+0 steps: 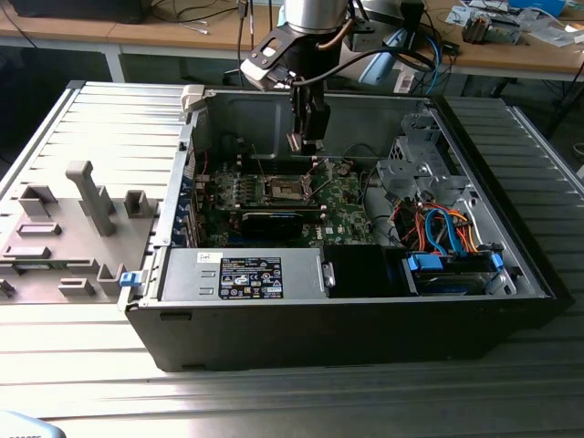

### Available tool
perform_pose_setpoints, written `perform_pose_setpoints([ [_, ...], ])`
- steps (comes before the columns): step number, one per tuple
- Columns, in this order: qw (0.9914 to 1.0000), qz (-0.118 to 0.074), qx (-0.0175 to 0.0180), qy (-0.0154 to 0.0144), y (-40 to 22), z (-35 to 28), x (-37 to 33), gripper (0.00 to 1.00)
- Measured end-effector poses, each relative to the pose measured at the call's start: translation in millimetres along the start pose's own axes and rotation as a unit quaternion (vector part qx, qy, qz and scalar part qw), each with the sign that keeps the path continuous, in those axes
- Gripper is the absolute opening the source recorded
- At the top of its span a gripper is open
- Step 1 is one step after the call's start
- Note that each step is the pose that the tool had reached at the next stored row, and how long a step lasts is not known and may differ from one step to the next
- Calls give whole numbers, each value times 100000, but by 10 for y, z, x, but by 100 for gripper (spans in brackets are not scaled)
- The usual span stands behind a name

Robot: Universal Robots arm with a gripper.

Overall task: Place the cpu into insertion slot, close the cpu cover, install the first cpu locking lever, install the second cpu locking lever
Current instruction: 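Place the cpu into insertion slot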

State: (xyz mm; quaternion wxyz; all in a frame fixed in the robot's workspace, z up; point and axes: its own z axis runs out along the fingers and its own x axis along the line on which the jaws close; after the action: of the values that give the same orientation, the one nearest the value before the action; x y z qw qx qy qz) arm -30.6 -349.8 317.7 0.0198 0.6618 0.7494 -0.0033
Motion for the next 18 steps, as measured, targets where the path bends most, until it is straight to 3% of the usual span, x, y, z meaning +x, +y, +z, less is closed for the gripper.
perform_pose_setpoints([
  [18, 99996, 895, 31, -18, 0, 3, 0, 55],
])
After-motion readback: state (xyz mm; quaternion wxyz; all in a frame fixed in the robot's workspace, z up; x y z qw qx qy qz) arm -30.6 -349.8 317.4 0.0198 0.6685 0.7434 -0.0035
